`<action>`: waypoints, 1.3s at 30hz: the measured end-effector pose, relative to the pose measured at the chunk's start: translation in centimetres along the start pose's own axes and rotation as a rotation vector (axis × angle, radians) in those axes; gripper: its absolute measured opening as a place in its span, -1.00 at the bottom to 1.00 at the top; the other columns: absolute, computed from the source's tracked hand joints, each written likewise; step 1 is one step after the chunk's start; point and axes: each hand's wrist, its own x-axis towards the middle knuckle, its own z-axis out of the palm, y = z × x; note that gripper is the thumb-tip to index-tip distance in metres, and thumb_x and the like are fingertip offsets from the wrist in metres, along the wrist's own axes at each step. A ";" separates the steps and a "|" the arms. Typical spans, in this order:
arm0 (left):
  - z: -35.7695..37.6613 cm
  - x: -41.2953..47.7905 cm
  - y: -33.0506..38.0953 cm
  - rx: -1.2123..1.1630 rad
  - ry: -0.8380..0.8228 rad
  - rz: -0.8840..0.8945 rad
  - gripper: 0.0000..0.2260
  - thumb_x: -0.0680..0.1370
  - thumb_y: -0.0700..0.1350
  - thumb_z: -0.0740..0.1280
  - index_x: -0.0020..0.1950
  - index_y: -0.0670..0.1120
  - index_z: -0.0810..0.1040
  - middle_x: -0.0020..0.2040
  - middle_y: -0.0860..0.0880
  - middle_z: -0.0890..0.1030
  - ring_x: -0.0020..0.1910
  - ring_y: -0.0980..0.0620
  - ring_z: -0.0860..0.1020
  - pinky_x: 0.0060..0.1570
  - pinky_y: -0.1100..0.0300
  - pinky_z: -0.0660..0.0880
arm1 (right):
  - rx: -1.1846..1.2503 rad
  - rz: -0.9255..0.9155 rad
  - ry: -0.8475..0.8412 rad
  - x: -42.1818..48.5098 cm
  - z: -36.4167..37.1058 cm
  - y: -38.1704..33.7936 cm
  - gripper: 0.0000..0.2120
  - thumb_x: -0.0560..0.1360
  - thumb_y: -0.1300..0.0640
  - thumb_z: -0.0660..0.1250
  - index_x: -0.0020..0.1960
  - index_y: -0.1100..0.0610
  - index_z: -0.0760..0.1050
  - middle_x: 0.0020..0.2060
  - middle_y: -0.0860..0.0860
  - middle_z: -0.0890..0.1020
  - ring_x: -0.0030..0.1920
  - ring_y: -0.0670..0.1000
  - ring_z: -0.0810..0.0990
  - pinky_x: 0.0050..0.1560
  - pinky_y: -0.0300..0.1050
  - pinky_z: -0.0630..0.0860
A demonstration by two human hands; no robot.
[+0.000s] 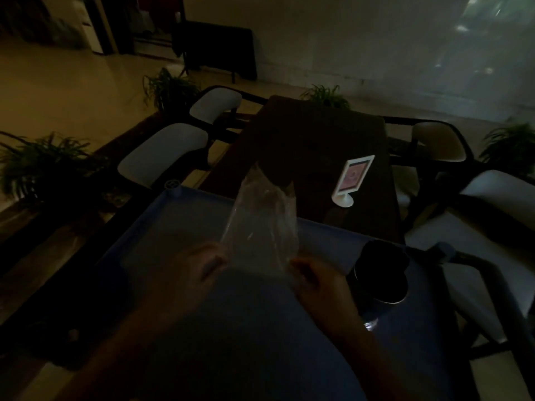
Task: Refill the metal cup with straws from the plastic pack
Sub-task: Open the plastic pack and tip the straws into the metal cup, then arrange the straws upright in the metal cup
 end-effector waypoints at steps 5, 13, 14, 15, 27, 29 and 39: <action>4.4 -3.3 -3.9 0.086 -0.355 -0.046 -0.79 0.52 -0.03 0.27 0.00 -0.07 0.66 0.05 -0.07 0.67 0.07 -0.02 0.59 0.09 0.31 0.36 | -0.216 0.046 -0.336 -3.5 4.4 5.6 -0.55 0.51 0.20 0.37 0.38 0.16 0.42 0.32 0.04 0.50 0.34 -0.01 0.46 0.29 -0.50 0.17; 7.4 -3.9 -5.7 0.169 -0.748 0.003 -0.67 0.60 -0.04 0.22 0.29 -0.14 0.55 0.38 -0.09 0.47 0.36 -0.01 0.42 0.36 0.26 0.24 | -0.198 0.129 -0.481 -5.7 6.4 8.4 -0.55 0.48 0.15 0.39 0.35 0.12 0.47 0.32 0.04 0.51 0.32 -0.01 0.48 0.29 -0.34 0.31; 7.6 -3.8 -5.8 0.176 -0.763 0.005 -0.67 0.61 -0.04 0.22 0.32 -0.12 0.52 0.40 -0.07 0.44 0.38 0.01 0.39 0.37 0.27 0.21 | -0.173 0.135 -0.478 -5.7 6.2 8.4 -0.60 0.47 0.19 0.39 0.30 0.15 0.52 0.27 0.06 0.55 0.26 -0.02 0.52 0.23 -0.39 0.33; 7.7 -3.8 -5.9 0.193 -0.766 -0.008 -0.68 0.61 -0.04 0.21 0.33 -0.08 0.51 0.41 -0.04 0.43 0.38 0.02 0.38 0.36 0.28 0.20 | -0.141 0.151 -0.467 -5.6 6.1 8.5 -0.65 0.46 0.25 0.39 0.24 0.18 0.55 0.22 0.08 0.58 0.21 -0.05 0.54 0.18 -0.43 0.35; 10.7 1.9 2.1 0.027 -0.500 -0.165 -0.81 0.56 -0.13 0.31 0.14 0.06 0.58 0.11 0.02 0.65 0.03 0.13 0.59 0.01 0.28 0.49 | -0.016 0.310 -0.142 -6.0 -3.4 6.4 -0.79 0.52 0.25 0.36 0.14 0.11 0.61 0.01 0.00 0.71 -0.02 -0.10 0.67 0.05 -0.19 0.58; 11.4 3.3 4.3 -0.070 -0.469 -0.097 -0.84 0.56 -0.14 0.33 0.10 0.05 0.59 0.06 0.02 0.66 0.00 0.14 0.59 0.02 0.28 0.50 | 0.044 0.316 -0.097 -6.5 -5.8 6.4 -0.82 0.52 0.24 0.37 0.11 0.12 0.62 -0.02 0.01 0.71 -0.01 -0.09 0.67 0.07 -0.16 0.59; 14.8 7.6 14.5 -0.535 -0.343 -0.144 -0.32 0.39 0.04 0.52 0.44 0.11 0.30 0.26 0.16 0.43 0.18 0.19 0.46 0.02 0.26 0.45 | 0.197 0.250 0.342 -7.0 -13.9 8.5 -0.81 0.48 0.26 0.42 -0.26 0.12 0.47 -0.41 -0.03 0.55 -0.38 -0.12 0.50 -0.34 -0.25 0.45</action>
